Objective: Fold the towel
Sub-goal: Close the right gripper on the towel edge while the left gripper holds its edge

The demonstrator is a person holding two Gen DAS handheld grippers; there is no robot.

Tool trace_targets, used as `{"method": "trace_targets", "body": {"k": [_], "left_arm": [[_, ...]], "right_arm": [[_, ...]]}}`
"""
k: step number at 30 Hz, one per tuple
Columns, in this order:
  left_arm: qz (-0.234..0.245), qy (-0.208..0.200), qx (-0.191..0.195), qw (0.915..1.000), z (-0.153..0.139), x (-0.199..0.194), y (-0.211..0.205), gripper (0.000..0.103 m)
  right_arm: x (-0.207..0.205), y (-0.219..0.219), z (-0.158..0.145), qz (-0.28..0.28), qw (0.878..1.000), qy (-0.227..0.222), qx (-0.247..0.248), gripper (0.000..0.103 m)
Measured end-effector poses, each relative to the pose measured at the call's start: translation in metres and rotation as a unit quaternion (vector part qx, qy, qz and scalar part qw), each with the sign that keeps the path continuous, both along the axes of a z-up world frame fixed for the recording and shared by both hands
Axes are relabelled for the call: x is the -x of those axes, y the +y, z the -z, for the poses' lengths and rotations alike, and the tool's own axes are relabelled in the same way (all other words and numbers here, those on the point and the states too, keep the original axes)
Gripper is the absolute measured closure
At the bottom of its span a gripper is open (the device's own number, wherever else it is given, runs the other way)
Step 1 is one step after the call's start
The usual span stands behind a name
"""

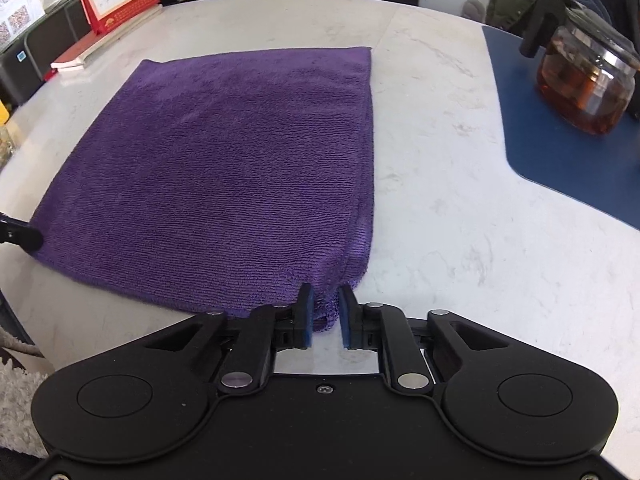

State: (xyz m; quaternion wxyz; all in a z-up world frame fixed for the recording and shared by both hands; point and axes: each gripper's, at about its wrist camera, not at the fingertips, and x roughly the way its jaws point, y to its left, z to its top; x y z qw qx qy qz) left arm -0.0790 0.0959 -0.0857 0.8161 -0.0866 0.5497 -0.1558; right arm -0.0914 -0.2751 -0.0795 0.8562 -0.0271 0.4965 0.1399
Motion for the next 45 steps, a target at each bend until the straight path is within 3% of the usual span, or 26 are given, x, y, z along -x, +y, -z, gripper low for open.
{"method": "trace_targets", "body": {"k": [9, 20, 26, 30, 37, 45], "left_arm": [[-0.017, -0.01, 0.019, 0.9996, -0.004, 0.002, 0.004, 0.095], [-0.077, -0.037, 0.091, 0.9922, -0.021, -0.005, 0.024, 0.095], [-0.087, -0.045, 0.098, 0.9904, -0.022, -0.011, 0.024, 0.096], [-0.09, -0.053, 0.083, 0.991, -0.026, -0.018, 0.021, 0.097], [-0.091, -0.076, 0.094, 0.9885, -0.038, -0.037, 0.024, 0.097], [-0.096, -0.071, 0.097, 0.9881, -0.032, -0.055, 0.027, 0.099]], "right_arm": [[-0.006, -0.031, -0.003, 0.029, 0.993, 0.019, -0.112, 0.097], [-0.016, -0.039, -0.012, 0.038, 0.984, 0.014, -0.175, 0.097], [-0.021, -0.048, -0.01, 0.057, 0.975, 0.019, -0.215, 0.097], [-0.025, -0.048, -0.014, 0.056, 0.974, 0.014, -0.219, 0.097], [-0.041, -0.045, -0.026, 0.046, 0.976, -0.003, -0.214, 0.099], [-0.064, -0.04, -0.03, 0.039, 0.977, -0.008, -0.21, 0.099]]}}
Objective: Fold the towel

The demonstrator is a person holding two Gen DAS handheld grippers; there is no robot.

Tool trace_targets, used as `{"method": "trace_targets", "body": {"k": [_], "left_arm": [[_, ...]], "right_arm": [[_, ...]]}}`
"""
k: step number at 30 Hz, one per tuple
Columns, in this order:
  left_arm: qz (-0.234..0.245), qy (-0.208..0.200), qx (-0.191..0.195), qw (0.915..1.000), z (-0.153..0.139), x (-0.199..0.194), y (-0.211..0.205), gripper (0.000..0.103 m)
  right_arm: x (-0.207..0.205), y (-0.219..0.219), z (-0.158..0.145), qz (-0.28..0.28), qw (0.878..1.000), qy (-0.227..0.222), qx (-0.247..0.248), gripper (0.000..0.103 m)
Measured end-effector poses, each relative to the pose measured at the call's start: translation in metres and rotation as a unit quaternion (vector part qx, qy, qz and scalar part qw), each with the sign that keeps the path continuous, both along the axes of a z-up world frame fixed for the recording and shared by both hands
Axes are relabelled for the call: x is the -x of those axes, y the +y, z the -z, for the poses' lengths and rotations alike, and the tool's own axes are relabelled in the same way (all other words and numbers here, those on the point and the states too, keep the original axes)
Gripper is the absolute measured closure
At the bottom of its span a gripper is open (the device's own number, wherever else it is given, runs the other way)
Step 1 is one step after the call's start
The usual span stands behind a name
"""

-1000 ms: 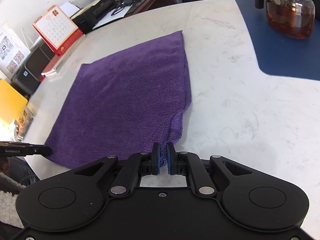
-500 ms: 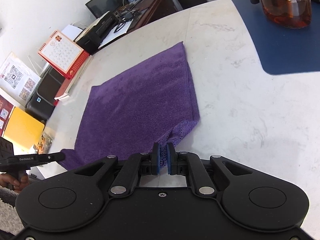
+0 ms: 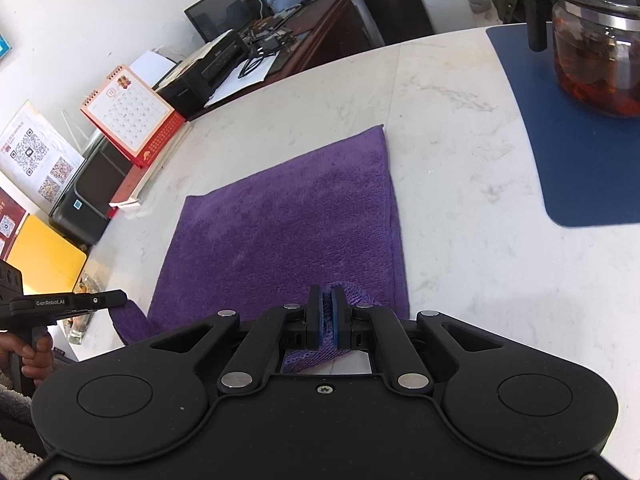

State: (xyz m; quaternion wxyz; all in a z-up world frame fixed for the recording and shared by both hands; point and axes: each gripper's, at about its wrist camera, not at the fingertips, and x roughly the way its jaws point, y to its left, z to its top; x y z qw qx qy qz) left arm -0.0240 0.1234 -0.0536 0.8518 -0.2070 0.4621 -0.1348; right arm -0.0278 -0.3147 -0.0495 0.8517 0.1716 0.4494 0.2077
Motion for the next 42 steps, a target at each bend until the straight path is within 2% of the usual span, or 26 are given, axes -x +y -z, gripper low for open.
{"method": "trace_targets", "body": {"k": [5, 9, 10, 13, 18, 23, 33, 37, 38, 39, 42], "left_arm": [[-0.001, 0.006, 0.002, 1.0, 0.001, -0.006, 0.004, 0.099], [0.01, 0.042, 0.003, 0.9991, 0.009, -0.002, 0.011, 0.096], [0.017, 0.058, -0.001, 0.9982, 0.013, 0.003, 0.013, 0.095], [0.029, 0.089, -0.012, 0.9955, 0.02, 0.018, 0.015, 0.082], [0.04, 0.123, -0.04, 0.9908, 0.027, 0.041, 0.009, 0.076], [0.052, 0.122, -0.106, 0.9854, 0.027, 0.051, -0.006, 0.073], [0.105, 0.111, -0.162, 0.9748, 0.028, 0.052, -0.042, 0.07], [0.115, 0.1, -0.185, 0.9709, 0.028, 0.053, -0.051, 0.073], [0.113, 0.097, -0.187, 0.9709, 0.029, 0.054, -0.051, 0.085], [0.111, 0.096, -0.191, 0.9707, 0.029, 0.054, -0.05, 0.091], [0.106, 0.097, -0.175, 0.9741, 0.031, 0.052, -0.046, 0.098]], "right_arm": [[-0.007, 0.003, 0.001, -0.004, 1.0, 0.002, -0.001, 0.099], [-0.01, 0.006, 0.002, -0.006, 1.0, 0.004, 0.006, 0.099], [-0.01, 0.006, 0.003, -0.006, 1.0, 0.005, 0.007, 0.099], [-0.007, 0.005, 0.005, -0.005, 1.0, 0.013, 0.006, 0.099], [0.0, 0.002, 0.01, -0.002, 1.0, 0.026, 0.001, 0.099], [0.006, 0.0, 0.012, -0.002, 1.0, 0.028, -0.004, 0.099], [0.017, -0.003, 0.017, 0.0, 1.0, 0.026, -0.017, 0.099], [0.022, -0.006, 0.019, 0.004, 0.999, 0.026, -0.022, 0.099], [0.023, -0.006, 0.019, 0.005, 0.999, 0.026, -0.023, 0.099], [0.025, -0.007, 0.02, 0.006, 0.999, 0.027, -0.024, 0.099], [0.027, -0.007, 0.022, 0.008, 0.999, 0.029, -0.026, 0.099]]}}
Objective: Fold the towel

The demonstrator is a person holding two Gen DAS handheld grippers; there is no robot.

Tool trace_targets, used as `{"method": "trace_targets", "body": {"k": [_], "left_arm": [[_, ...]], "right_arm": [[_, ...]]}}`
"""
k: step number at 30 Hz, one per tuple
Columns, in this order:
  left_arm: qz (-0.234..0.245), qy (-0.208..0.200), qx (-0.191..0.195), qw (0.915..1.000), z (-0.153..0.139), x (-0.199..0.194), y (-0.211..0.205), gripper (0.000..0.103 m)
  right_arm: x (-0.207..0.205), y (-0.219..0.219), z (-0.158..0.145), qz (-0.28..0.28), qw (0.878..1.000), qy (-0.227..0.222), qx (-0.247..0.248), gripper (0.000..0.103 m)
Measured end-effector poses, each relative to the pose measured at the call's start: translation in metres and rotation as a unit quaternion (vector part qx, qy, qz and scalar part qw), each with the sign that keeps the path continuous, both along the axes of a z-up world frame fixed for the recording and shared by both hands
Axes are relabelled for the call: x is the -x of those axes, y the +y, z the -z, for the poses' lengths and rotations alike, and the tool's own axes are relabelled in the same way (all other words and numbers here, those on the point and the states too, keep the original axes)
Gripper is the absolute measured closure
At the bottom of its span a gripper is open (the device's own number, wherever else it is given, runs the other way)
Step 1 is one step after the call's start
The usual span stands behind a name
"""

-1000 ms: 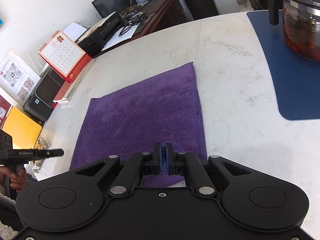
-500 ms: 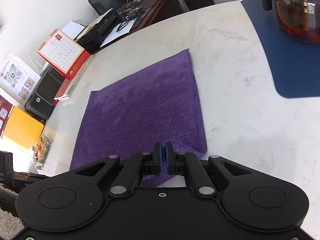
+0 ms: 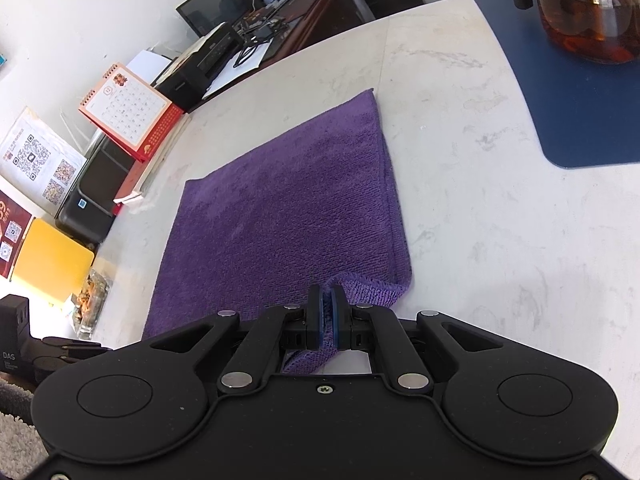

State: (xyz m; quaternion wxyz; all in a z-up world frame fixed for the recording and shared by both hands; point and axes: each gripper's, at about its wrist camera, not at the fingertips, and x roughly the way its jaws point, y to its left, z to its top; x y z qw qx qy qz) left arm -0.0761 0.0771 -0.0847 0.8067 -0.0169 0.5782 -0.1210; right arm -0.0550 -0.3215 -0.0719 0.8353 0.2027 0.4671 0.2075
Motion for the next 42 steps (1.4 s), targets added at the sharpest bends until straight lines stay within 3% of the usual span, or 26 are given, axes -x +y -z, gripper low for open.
{"method": "trace_targets", "body": {"k": [4, 16, 29, 42], "left_arm": [[-0.007, -0.01, 0.01, 0.9999, -0.004, 0.0, 0.001, 0.099], [-0.055, -0.05, 0.107, 0.9914, -0.038, -0.022, 0.024, 0.099], [-0.059, -0.092, 0.134, 0.9849, -0.06, -0.069, 0.034, 0.099], [-0.073, -0.105, 0.149, 0.9804, -0.063, -0.128, 0.053, 0.099]], "right_arm": [[0.002, 0.0, 0.001, 0.001, 1.0, 0.0, 0.001, 0.099], [0.003, -0.003, -0.013, 0.013, 1.0, -0.019, 0.002, 0.099], [-0.025, -0.002, -0.031, 0.01, 0.999, -0.051, 0.006, 0.099], [-0.089, 0.012, -0.044, -0.008, 0.997, -0.076, 0.021, 0.099]]}}
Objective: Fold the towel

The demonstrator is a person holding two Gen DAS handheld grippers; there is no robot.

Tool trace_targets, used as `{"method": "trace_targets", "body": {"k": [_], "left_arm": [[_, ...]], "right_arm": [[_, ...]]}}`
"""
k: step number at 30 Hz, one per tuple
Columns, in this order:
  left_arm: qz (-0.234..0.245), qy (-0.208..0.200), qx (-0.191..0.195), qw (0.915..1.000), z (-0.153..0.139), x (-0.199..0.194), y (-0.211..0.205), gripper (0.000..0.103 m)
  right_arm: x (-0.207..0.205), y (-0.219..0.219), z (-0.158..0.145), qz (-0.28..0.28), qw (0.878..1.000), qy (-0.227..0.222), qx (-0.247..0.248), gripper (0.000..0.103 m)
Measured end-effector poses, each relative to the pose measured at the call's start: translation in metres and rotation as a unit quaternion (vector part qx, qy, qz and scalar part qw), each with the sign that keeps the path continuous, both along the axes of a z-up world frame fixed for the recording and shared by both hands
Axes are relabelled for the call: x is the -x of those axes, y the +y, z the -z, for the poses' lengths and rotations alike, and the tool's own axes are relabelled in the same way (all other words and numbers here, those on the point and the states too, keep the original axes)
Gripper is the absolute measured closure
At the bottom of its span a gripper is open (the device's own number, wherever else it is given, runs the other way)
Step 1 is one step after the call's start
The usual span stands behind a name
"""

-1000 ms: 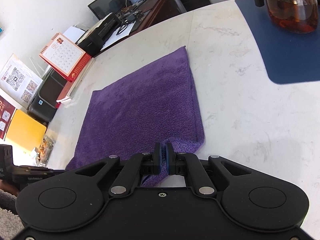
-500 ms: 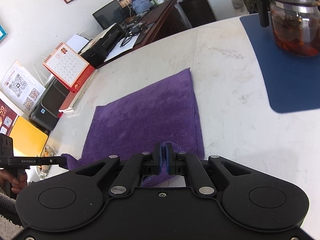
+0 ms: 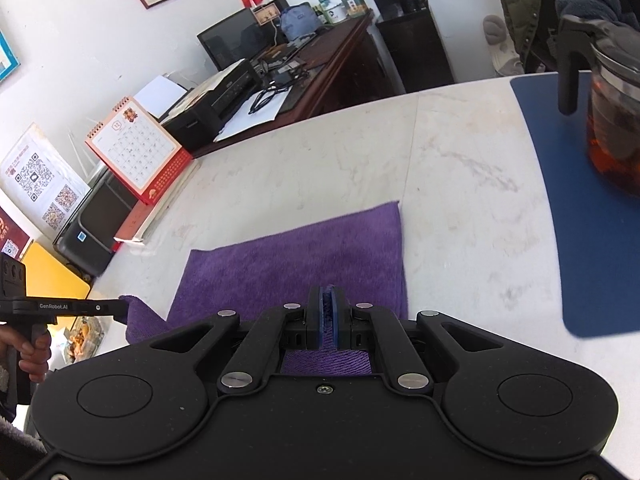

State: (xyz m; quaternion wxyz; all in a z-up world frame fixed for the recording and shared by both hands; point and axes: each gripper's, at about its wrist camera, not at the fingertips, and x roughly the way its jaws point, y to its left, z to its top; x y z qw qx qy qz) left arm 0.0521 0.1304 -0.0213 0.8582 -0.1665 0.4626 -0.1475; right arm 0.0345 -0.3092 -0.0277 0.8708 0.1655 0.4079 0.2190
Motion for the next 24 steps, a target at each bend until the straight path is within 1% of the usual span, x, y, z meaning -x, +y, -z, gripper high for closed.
{"method": "trace_targets", "body": {"k": [11, 20, 24], "left_arm": [[-0.006, 0.009, 0.008, 0.9999, 0.008, -0.046, 0.014, 0.099], [-0.004, 0.039, 0.001, 0.9992, 0.032, -0.08, 0.015, 0.099], [-0.021, 0.055, 0.015, 0.9982, 0.044, -0.096, 0.02, 0.098]], "right_arm": [[-0.058, 0.012, 0.003, -0.01, 1.0, -0.001, 0.005, 0.099], [-0.089, 0.014, 0.025, -0.006, 1.0, 0.019, 0.007, 0.099], [-0.1, 0.014, 0.036, 0.0, 1.0, 0.027, 0.005, 0.099]]}}
